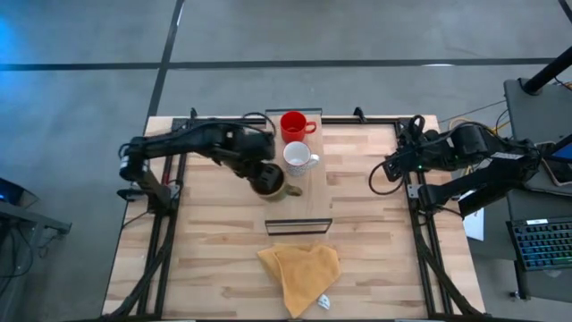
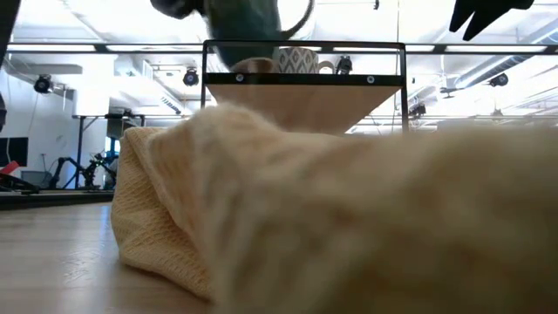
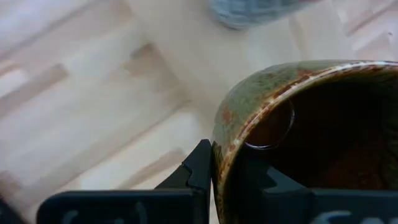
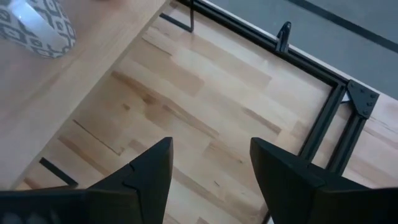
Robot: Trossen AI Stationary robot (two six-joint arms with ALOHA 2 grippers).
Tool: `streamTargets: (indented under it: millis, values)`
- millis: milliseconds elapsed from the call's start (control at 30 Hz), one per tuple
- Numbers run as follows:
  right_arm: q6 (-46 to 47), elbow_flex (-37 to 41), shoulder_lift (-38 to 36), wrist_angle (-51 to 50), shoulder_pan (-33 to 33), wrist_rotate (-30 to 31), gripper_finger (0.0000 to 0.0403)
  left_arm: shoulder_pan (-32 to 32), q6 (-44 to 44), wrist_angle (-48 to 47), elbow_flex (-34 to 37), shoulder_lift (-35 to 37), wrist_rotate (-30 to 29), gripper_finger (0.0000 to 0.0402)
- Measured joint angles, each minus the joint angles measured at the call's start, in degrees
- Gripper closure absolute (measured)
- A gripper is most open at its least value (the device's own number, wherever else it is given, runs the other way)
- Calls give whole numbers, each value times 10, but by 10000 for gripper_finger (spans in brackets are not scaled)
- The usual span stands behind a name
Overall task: Stack small to large cups/mugs on shelf
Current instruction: Put the brown mug on the shelf
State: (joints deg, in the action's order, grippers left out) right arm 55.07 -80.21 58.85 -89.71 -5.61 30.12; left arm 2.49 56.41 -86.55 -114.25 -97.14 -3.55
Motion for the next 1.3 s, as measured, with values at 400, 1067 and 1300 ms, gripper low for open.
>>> streamTargets:
  millis: [400,1067,1300]
  values:
    - [-7,0,-1,0,0,-5,195,-5,-9,16,-100,-98,16,385]
    - [-13,0,-23,0,0,-5,195,-11,17,30,-98,-125,18,385]
    - [-13,0,-23,-1,0,-5,195,-14,17,48,-81,-125,16,385]
